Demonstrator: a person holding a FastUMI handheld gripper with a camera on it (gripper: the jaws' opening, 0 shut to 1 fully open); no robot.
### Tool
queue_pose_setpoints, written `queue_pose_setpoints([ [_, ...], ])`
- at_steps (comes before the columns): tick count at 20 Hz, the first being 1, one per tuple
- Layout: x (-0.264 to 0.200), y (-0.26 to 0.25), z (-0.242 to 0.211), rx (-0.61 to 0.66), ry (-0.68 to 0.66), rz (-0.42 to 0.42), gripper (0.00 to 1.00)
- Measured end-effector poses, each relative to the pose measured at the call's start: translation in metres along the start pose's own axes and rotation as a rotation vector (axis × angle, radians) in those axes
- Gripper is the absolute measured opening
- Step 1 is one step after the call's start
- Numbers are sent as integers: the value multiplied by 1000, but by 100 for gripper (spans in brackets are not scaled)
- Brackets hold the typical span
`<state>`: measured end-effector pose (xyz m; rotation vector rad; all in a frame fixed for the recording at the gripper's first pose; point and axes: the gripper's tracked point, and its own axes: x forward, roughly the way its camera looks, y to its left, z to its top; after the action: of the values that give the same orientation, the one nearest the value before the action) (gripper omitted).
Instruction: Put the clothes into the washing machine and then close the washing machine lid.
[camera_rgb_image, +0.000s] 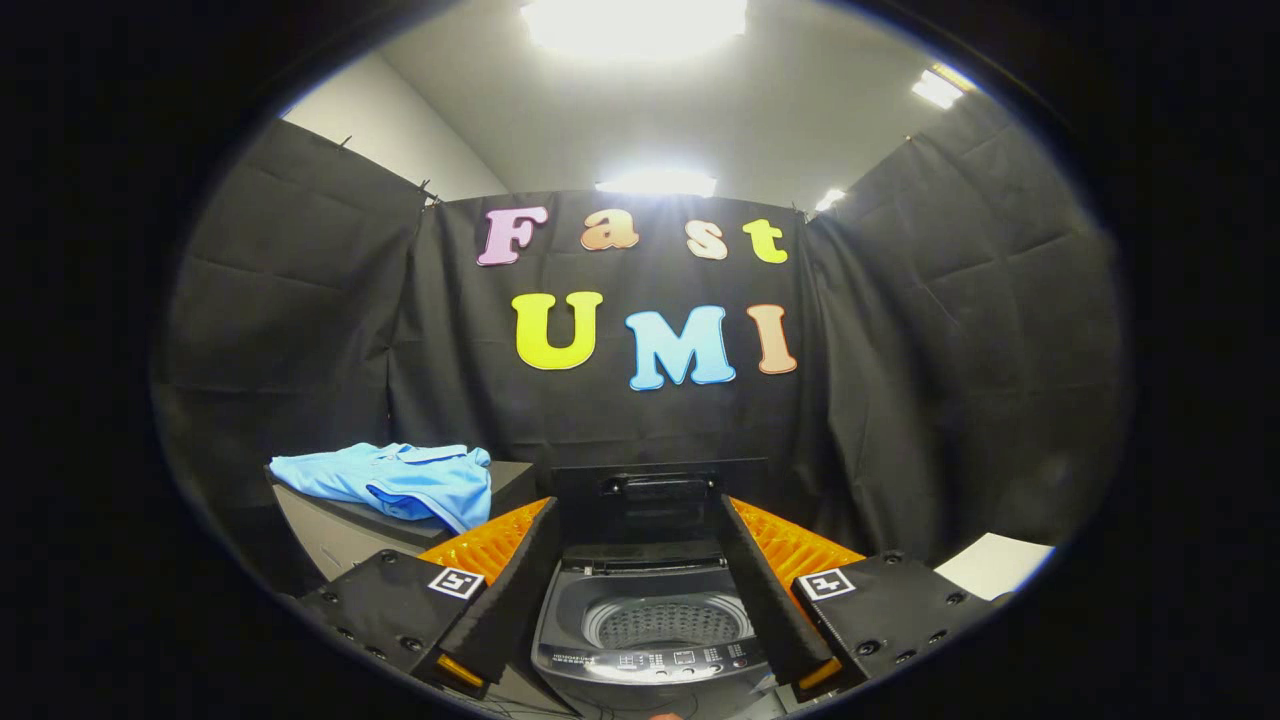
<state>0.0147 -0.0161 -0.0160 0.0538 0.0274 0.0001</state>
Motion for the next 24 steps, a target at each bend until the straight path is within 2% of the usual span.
queue_pose_setpoints([
  [3,8,2,14,10,-8,17,98],
  [8,37,26,30,16,18,102,96],
  [13,61,79,45,21,47,204,96],
  [19,90,144,48,84,124,266,96],
  [24,116,204,42,83,181,340,98],
])
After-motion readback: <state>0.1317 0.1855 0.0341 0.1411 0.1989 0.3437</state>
